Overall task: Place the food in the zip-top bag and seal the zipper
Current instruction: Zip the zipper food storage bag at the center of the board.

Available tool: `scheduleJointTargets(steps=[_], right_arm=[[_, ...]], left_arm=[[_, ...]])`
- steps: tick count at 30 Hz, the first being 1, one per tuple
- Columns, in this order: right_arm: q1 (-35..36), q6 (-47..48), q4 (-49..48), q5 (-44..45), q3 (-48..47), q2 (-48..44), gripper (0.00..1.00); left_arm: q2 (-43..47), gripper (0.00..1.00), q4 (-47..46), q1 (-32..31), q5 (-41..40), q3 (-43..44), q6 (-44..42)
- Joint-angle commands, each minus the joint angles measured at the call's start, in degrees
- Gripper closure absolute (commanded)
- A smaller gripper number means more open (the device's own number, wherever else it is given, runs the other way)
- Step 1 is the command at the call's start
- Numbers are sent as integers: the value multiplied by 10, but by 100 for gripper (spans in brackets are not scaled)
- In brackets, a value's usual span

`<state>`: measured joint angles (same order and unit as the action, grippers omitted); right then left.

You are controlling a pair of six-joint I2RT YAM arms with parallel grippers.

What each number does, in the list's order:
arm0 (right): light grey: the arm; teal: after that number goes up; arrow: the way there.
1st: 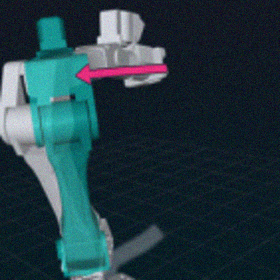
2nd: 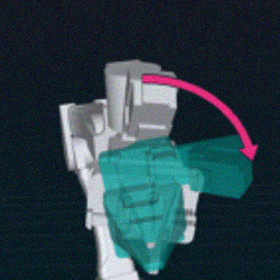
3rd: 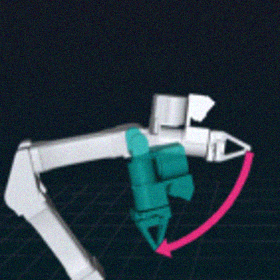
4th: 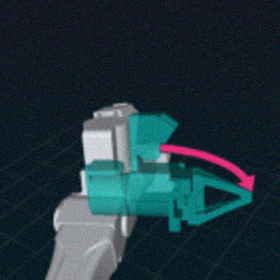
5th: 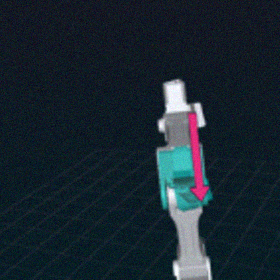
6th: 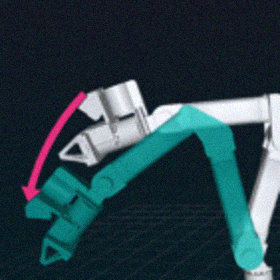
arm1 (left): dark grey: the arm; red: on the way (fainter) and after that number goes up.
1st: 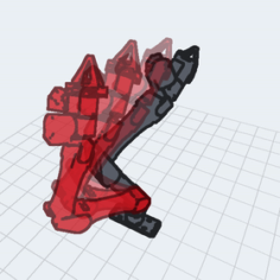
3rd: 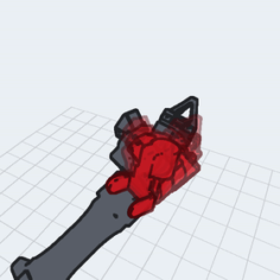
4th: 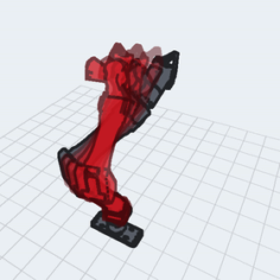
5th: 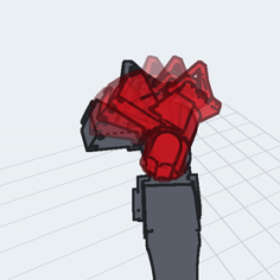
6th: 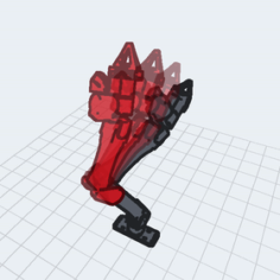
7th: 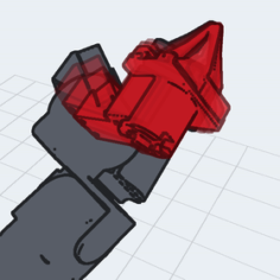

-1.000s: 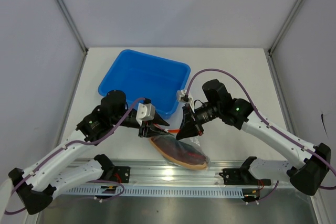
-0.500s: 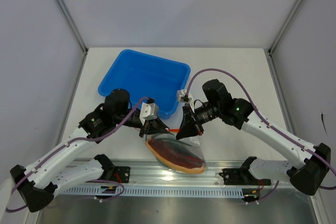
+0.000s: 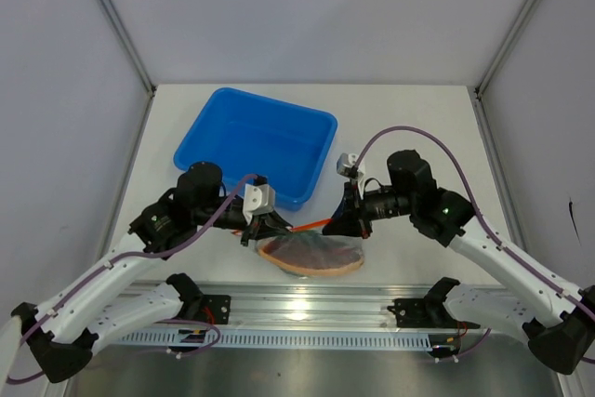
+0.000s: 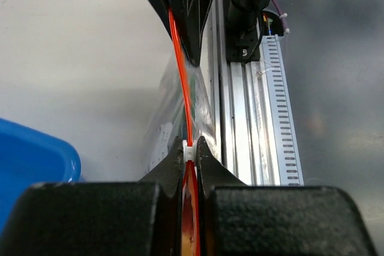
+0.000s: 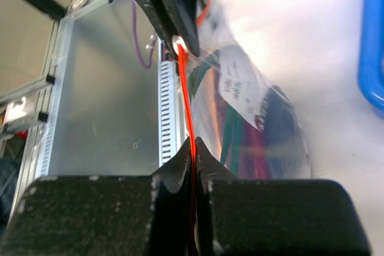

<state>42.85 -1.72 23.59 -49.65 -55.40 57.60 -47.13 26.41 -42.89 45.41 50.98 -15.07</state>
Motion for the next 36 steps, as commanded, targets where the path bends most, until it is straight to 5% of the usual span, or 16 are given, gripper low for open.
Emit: scheduleJointTargets(steps=[1,12,18,19,22,24,36], right_arm=[[-14,-34,-48,45,20,-33,100],[-32,-58,-45,83,66,-86,100],[-33,-37,2,50,44,-54,99],[-30,-30,15,43,17,-44,81],[7,9,66,61,-34,-11,50],[20,38,104,68,-89,10,40],[86,138,233,83,-256,205,42]], left_arm=[[27,100,45,11,-30,4,-5],[52,99,105,19,-102,11,-29],[35,100,104,19,-60,26,-24],[25,100,108,19,-57,41,-23],[-9,100,119,19,-48,69,-25],[-16,100,118,19,-47,82,-25],[-38,100,121,12,-37,120,-28]])
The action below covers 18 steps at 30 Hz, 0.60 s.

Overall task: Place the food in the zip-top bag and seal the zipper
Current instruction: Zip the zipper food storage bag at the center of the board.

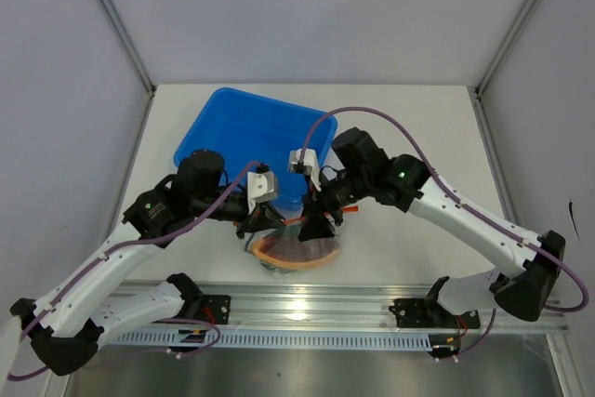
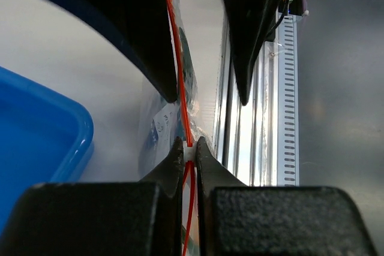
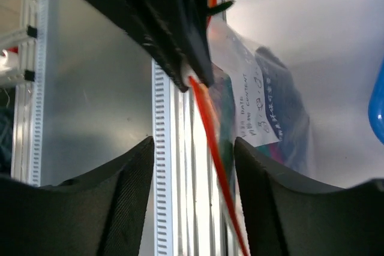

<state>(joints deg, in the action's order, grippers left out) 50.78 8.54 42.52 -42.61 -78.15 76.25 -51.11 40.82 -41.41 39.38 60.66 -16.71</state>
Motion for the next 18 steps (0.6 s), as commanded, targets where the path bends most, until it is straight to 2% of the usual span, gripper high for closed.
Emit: scheduleJointTargets(steps=[1,2,8,11,12,15,18], right_arm=[[6,36,42,15,-28,23,44],[6,39,45,9,-27,28,46],[6,27,15,10,-7,28,72],[6,14,-3,24,-2,28,97],[6,10,-9,38,0,23,100],[5,-10,-28,82,24,10,100],[-2,-21,-45,88,61,-14,100]], left_arm=[[2,100,-25,-3,25,24,-10],[2,99,-27,-3,26,24,-10],[1,100,-34,-6,33,23,-8],[0,100,-37,-10,33,23,-7],[0,100,-38,-10,32,23,-6],[7,100,-27,-10,26,18,-12],[26,100,-27,-10,8,1,-12]])
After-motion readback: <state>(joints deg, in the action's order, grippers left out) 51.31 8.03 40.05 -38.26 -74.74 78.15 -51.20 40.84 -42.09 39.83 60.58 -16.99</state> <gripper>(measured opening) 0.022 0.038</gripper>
